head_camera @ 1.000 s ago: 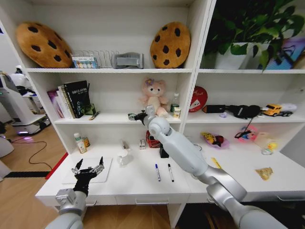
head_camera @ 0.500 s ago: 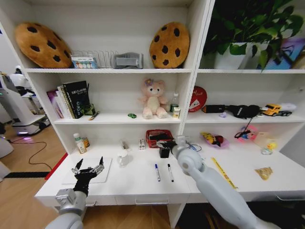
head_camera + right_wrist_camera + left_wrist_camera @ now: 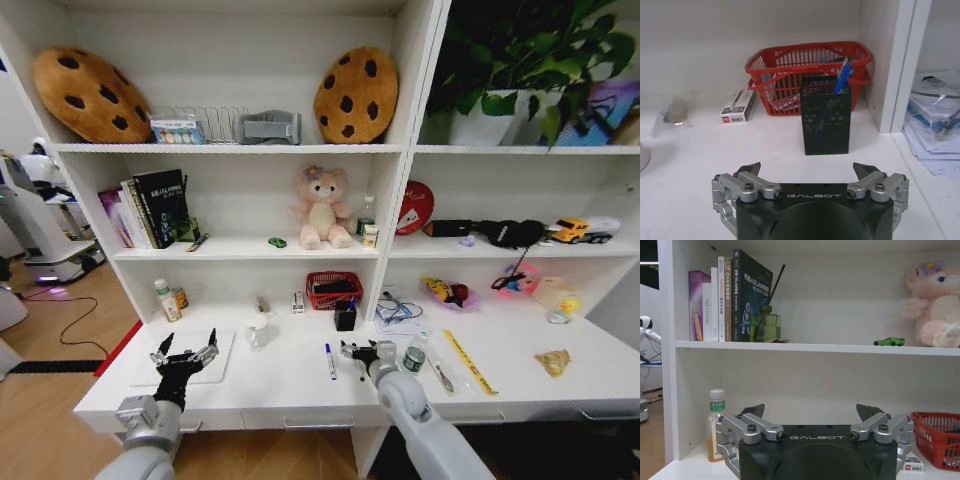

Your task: Organize the objects on the table.

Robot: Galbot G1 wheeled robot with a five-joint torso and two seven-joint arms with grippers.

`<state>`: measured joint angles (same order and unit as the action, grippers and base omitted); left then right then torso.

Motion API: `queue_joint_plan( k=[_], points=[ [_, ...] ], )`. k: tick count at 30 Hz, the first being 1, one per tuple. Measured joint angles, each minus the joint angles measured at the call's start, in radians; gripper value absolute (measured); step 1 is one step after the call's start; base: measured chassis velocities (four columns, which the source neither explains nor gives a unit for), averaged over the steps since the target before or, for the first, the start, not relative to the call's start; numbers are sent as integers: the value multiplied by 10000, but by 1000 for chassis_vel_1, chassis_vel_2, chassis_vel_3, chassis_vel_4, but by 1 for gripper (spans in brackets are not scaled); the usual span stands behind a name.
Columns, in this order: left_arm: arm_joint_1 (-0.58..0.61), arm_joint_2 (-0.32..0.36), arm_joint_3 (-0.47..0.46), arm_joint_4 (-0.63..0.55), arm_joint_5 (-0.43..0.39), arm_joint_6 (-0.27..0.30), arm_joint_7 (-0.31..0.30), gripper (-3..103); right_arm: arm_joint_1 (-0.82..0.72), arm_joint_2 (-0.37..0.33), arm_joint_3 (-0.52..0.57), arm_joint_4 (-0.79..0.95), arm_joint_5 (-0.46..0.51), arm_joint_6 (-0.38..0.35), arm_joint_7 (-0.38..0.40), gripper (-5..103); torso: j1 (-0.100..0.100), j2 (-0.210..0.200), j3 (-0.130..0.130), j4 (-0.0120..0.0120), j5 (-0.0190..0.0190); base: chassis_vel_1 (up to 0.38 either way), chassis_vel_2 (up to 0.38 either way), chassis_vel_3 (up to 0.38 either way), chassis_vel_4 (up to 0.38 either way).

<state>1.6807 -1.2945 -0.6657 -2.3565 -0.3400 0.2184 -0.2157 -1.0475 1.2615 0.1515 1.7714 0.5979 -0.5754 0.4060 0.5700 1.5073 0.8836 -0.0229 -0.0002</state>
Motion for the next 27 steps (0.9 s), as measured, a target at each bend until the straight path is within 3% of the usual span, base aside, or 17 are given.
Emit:
queue_joint_plan(
  k=[8,17,20,23,25,27],
  points=[
    [0,-1,0,0,0,0,0,100,869,610,-572,-1057,37,115,690,100,1,0,1,-1,0,0,0,0,0],
    [0,0,0,0,0,0,0,100,1414,1432,-1355,-1855,357,-245,1788,101,1,0,1,-3,1,0,0,0,0],
    [0,0,0,0,0,0,0,100,1448,1539,-1480,-1910,419,-327,1957,98,0,-1,1,-2,1,0,0,0,0],
    [0,0,0,0,0,0,0,100,1509,1597,-1561,-2029,497,-372,2087,83,0,-1,0,-3,1,0,0,0,0],
    [0,0,0,0,0,0,0,100,1530,1603,-1565,-2075,511,-372,2103,83,1,0,0,-3,2,0,0,0,0],
    [0,0,0,-1,0,0,0,100,1576,1618,-1580,-2162,547,-368,2210,73,1,-1,0,-4,1,0,0,0,0]
  ],
)
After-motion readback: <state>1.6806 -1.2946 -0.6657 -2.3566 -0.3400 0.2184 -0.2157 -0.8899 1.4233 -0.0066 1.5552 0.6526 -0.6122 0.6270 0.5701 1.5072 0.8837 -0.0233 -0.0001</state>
